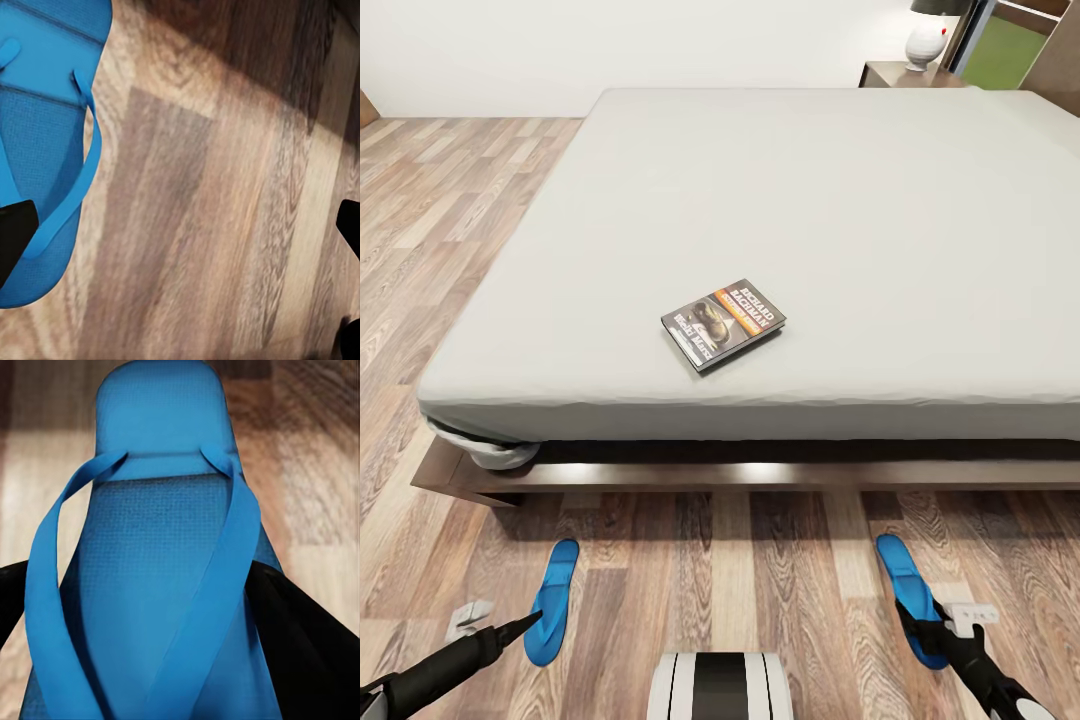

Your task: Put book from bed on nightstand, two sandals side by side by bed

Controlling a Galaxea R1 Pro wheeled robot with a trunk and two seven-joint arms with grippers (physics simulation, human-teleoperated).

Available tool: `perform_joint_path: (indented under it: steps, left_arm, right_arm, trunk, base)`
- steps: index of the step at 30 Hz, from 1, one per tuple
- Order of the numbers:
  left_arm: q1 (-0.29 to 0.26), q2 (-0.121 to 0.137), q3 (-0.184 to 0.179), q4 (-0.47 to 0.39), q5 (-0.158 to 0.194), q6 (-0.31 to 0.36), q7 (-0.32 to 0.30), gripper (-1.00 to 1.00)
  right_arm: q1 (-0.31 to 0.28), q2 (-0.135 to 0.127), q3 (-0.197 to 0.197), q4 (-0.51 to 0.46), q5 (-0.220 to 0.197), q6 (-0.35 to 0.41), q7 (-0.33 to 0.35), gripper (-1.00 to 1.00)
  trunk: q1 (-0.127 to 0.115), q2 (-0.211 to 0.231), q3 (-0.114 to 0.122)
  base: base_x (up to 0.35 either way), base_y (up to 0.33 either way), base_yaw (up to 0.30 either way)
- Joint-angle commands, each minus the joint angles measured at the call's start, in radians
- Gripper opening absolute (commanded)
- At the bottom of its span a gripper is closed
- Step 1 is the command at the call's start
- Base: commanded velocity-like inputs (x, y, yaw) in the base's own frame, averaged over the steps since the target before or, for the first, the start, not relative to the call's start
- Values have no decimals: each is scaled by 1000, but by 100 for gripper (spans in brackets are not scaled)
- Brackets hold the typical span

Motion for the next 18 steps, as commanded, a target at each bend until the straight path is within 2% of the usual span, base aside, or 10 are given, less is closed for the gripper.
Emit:
perform_joint_path:
  steps: [1, 6, 18]
  left_arm:
    - [0, 0, 3, 0, 1, 10, -4, 100]
    - [0, 1, 4, 0, 1, 12, -4, 100]
    - [0, -1, 3, 0, 1, 12, -3, 100]
  right_arm:
    - [-1, 0, -2, 2, -12, -2, 8, -100]
    - [-1, 0, -1, 4, -16, -5, 8, -100]
    - [-1, 0, -1, 5, -16, -5, 7, -100]
  trunk:
    - [0, 0, -1]
    - [0, 0, -1]
    - [0, 0, -1]
  base:
    - [0, 0, 0]
    - [0, 121, 0]
    - [0, 273, 0]
